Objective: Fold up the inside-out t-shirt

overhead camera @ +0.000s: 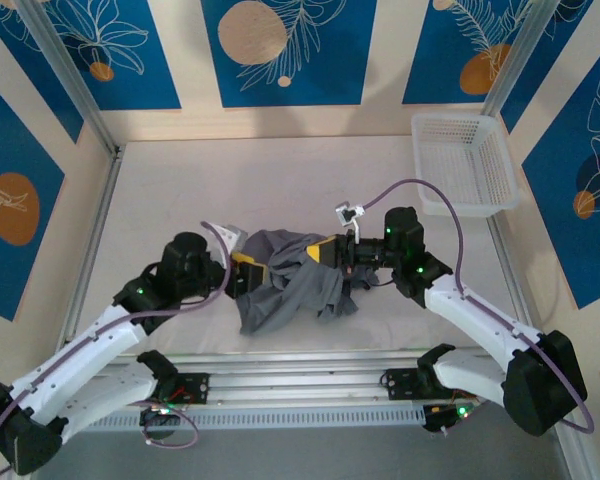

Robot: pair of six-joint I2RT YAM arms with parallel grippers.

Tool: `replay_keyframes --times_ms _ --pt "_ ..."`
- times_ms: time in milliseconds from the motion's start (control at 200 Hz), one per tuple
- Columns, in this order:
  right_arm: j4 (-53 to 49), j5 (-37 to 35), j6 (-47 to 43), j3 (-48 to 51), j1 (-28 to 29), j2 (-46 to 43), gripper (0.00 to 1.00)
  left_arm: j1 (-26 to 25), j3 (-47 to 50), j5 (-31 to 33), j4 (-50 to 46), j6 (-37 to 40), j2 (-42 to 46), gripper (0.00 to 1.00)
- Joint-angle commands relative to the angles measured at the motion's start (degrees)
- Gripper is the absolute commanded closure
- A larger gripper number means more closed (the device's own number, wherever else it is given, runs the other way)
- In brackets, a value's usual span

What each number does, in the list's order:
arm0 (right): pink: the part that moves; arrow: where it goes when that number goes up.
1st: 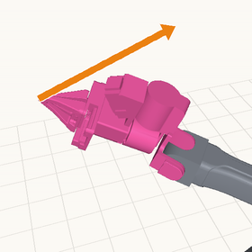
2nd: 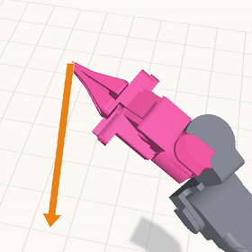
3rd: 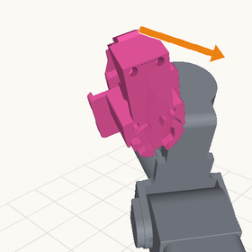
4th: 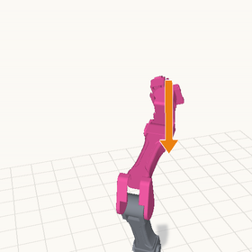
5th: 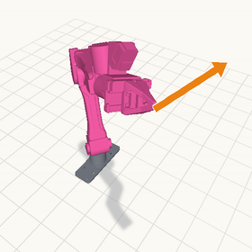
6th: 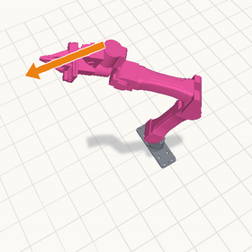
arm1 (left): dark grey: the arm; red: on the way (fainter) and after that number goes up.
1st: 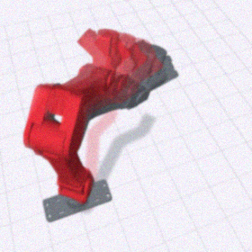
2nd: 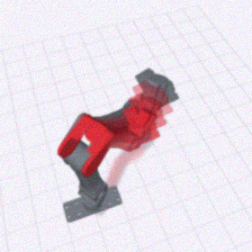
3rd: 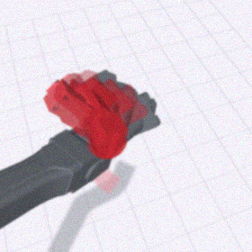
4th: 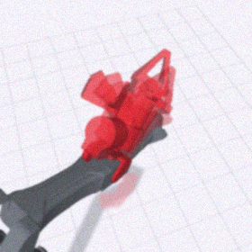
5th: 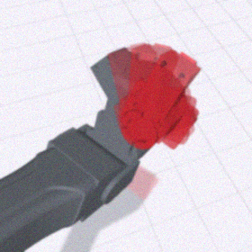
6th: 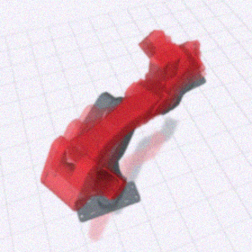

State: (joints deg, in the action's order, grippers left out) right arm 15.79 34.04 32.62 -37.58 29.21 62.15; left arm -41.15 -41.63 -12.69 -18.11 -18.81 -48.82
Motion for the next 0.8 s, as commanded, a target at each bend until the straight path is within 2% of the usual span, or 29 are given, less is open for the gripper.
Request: replay_keyframes --times_ms 0,95,185,225,345,375,400,470,560,710,795 --pt "-0.1 -1.8 0.8 0.0 -0.2 -0.1 1.00 -3.5 0.0 4.2 1.5 4.5 -2.9 0.65" --pt "-0.3 -1.8 1.0 0.1 -0.1 -0.2 1.00 -3.7 -1.8 8.6 2.4 0.5 -8.3 0.64" --pt "-0.7 -1.8 0.9 -0.1 0.3 -0.4 1.00 -3.8 -3.6 6.8 5.6 0.3 -12.8 0.43" --pt "-1.0 -1.8 1.0 -0.2 0.5 -0.4 1.00 -3.9 -3.6 6.4 7.9 0.2 -14.2 0.37" --pt "-1.0 -1.4 1.2 -0.6 1.2 -0.3 1.00 -3.9 -5.6 12.6 8.4 -1.4 -19.3 0.36" --pt "-0.9 -1.3 1.3 -0.8 1.4 -0.2 1.00 -3.7 -6.4 14.1 7.9 -2.2 -20.9 0.39" --pt "-0.7 -1.2 1.6 -0.8 1.5 -0.1 1.00 -3.2 -7.3 14.1 7.6 -2.9 -22.1 0.45" --pt "-1.2 -0.9 2.5 -1.4 1.5 0.5 1.00 -1.9 -8.7 9.7 8.9 -4.6 -24.9 0.68" --pt "-4.2 -1.2 3.3 -2.1 0.3 1.6 1.00 -0.8 -8.1 4.3 12.7 -6.8 -24.1 1.00" --pt "-8.4 -5.9 6.4 0.5 -6.3 4.4 1.00 2.6 -8.7 -9.7 16.0 -11.7 -19.1 1.00" --pt "-11.1 -9.4 5.7 2.6 -10.9 8.6 0.92 5.6 -10.6 -18.2 15.5 -17.2 -17.8 1.00"
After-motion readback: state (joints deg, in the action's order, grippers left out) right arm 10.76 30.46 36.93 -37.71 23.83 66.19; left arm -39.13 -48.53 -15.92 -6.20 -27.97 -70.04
